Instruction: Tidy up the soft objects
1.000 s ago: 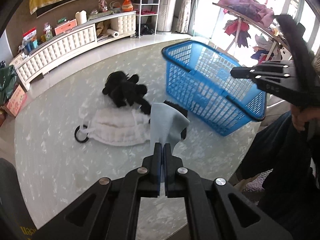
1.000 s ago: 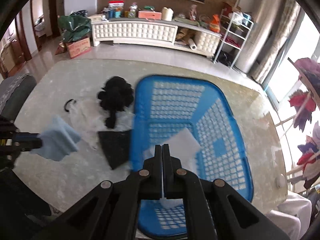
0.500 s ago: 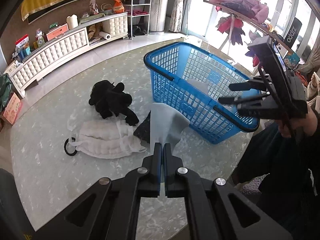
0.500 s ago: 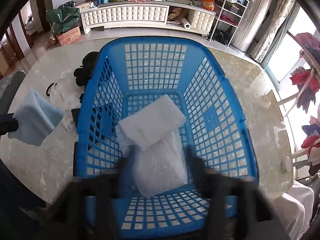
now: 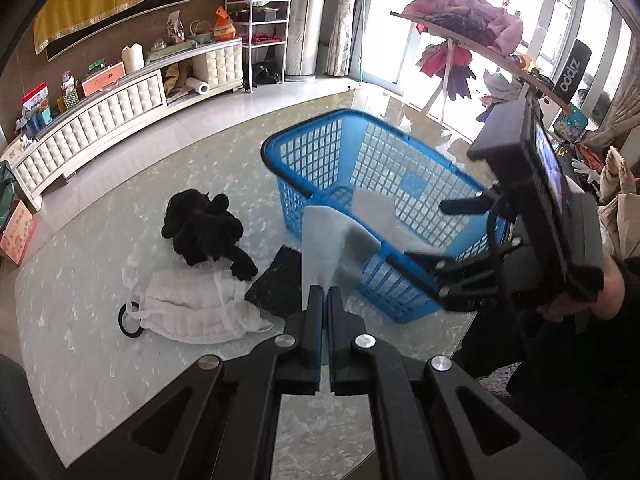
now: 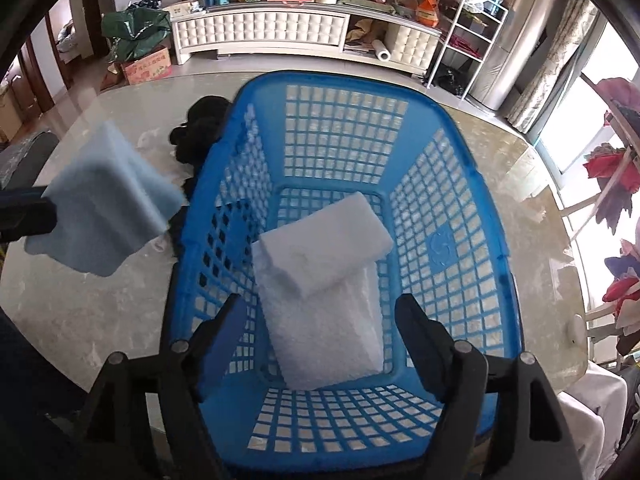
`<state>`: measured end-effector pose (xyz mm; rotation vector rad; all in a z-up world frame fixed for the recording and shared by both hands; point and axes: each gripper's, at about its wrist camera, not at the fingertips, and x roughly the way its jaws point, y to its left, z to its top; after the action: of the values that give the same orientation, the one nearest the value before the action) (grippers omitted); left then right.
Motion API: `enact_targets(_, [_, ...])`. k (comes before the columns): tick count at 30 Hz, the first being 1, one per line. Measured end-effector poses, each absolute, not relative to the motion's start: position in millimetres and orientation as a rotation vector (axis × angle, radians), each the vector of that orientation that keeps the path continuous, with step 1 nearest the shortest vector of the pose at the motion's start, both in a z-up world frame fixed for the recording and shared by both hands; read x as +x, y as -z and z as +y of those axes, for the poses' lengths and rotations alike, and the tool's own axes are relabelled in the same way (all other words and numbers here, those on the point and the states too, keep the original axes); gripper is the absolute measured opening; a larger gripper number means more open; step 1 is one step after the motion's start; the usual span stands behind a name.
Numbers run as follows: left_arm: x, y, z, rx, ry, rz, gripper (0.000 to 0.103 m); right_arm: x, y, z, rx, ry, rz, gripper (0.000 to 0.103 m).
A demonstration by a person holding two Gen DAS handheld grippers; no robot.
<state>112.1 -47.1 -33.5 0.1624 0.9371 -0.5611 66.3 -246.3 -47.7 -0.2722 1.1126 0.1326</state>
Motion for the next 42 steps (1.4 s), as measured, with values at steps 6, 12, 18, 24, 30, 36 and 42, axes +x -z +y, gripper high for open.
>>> enact_targets(6, [111.9,27.4,-52.4,0.161,0.58,0.913,0.001,65.0,43.7,-244.6,-0.273,-0.146,1.099,0.079])
enact_targets(12, [114.9,18.3,-63.7,0.16,0.606,0.897,0.001,63.9,35.5,-254.4,-0.269,-0.144,1.074,0.093])
enact_targets(18, [121.1,12.9,-84.9,0.184,0.638,0.905,0.001,61.4,26.8,-276.8,-0.257,-0.133,1.033,0.101])
enact_targets(24, [133.8,8.2,-114.8,0.238,0.656,0.924,0.001,69.0,30.3,-306.4,-0.179,-0.116,1.047,0.101])
enact_targets(30, [147.8,11.3,-148.9,0.291,0.677,0.957,0.001,68.6,25.0,-328.4,-0.123,-0.11,1.035,0.101])
enact_targets(36, [155.7,25.2,-179.9,0.324,0.718,1.0,0.001,67.2,23.0,-341.9,-0.055,-0.098,1.037,0.102])
enact_targets(42, [160.6,36.4,-200.8,0.314,0.763,1.034,0.001,60.9,26.3,-346.1,-0.031,-0.099,1.057,0.102])
